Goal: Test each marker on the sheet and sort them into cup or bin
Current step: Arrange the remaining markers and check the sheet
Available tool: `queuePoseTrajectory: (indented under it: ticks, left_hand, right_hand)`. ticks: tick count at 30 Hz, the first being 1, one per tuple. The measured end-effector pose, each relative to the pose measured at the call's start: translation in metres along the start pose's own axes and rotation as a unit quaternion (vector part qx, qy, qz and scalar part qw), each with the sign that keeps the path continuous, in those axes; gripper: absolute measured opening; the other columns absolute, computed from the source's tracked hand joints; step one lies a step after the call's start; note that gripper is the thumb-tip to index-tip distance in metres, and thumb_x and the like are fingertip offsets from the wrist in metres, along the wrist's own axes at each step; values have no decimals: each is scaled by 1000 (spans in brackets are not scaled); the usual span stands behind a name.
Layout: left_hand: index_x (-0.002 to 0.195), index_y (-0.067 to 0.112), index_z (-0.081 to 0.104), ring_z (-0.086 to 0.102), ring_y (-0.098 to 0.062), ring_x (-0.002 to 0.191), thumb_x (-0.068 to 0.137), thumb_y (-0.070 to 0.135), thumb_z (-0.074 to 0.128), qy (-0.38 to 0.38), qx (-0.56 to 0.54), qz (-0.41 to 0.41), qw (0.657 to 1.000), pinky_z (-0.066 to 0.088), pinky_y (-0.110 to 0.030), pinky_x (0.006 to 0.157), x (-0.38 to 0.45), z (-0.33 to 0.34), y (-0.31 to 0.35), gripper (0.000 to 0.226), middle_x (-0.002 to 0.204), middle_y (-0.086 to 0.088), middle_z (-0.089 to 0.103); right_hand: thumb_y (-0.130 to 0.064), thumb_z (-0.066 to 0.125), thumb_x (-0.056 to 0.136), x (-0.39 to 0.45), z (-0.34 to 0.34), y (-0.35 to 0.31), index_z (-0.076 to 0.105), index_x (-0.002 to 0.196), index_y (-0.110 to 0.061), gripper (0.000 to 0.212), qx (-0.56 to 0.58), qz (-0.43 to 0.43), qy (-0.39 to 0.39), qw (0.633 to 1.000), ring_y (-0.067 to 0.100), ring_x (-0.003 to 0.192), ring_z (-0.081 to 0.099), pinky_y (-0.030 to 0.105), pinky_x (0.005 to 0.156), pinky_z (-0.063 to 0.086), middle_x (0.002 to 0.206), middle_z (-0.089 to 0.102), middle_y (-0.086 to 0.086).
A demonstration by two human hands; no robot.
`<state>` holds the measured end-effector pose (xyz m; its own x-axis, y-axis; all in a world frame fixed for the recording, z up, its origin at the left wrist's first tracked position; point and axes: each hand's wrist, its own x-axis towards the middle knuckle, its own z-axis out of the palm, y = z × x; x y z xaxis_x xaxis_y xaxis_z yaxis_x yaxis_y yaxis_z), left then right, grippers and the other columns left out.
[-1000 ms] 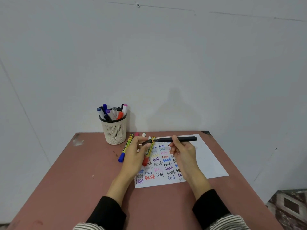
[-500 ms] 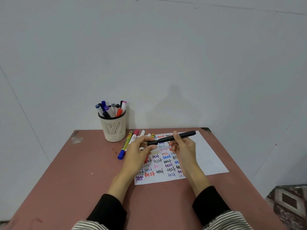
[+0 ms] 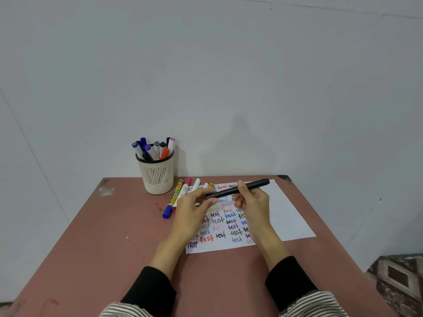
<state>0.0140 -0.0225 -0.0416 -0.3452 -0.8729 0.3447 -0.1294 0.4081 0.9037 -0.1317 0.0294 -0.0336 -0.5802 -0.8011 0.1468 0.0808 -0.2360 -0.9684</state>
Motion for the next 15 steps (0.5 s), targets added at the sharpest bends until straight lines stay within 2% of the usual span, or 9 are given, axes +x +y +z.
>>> queuePoseTrajectory:
  ticks: [4, 10, 15]
  left_hand:
    - [100, 26, 72, 56, 5, 66, 87, 15, 70, 10, 8, -1, 1000, 42, -13, 67, -1, 1, 1, 17, 73, 21, 65]
    - [99, 19, 69, 52, 2, 60, 95, 14, 60, -10, 14, 7, 1000, 41, -10, 61, -5, 1, 5, 12, 70, 9, 60]
    - [78, 17, 54, 35, -4, 56, 103, 29, 39, 6, 64, 45, 997, 32, -17, 53, -9, 5, 8, 32, 64, 6, 43]
  right_hand:
    - [-26, 60, 95, -1, 2, -1, 63, 75, -4, 30, -7, -4, -5, 1000, 12, 55, 49, 25, 61, 45, 62, 61, 5]
    - [-26, 60, 95, -4, 2, -2, 63, 76, -3, 30, -8, -1, -10, 1000, 10, 54, 50, 23, 61, 45, 62, 61, 5]
    - [-22, 58, 96, -8, 5, -7, 61, 74, -3, 29, 39, 0, -33, 999, 11, 53, 50, 21, 60, 46, 61, 60, 6]
